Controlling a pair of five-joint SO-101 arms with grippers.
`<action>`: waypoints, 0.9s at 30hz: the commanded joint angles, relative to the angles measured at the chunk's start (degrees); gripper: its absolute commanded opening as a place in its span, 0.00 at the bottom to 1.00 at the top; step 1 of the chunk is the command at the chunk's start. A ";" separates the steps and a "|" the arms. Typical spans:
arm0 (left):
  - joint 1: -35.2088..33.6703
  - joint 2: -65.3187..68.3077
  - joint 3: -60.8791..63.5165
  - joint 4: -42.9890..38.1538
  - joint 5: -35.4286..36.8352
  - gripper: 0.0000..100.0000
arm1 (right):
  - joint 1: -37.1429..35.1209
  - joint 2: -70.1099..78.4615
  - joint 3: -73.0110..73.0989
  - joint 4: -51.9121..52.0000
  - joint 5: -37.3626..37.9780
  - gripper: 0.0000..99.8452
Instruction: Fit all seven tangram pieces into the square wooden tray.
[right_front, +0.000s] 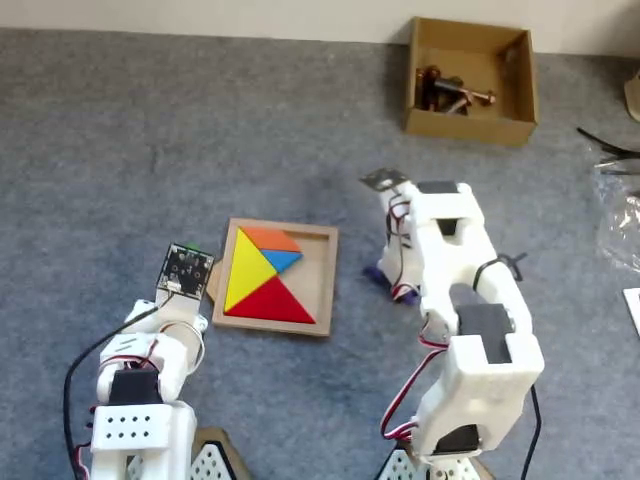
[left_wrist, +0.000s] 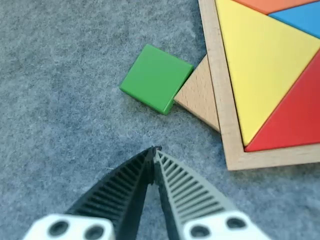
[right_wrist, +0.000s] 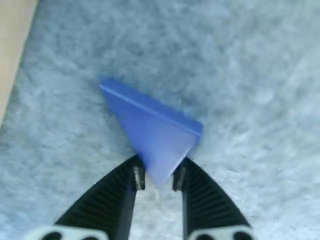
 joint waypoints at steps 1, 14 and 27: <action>0.66 -0.84 1.27 0.18 -0.44 0.01 | -2.15 -0.22 -1.27 1.10 0.88 0.00; 0.66 -0.84 1.27 0.18 -0.44 0.01 | -1.80 -0.22 -13.32 15.25 0.88 0.04; 0.66 -0.84 1.27 0.18 -0.44 0.01 | -2.33 -0.22 -16.31 15.78 14.95 0.29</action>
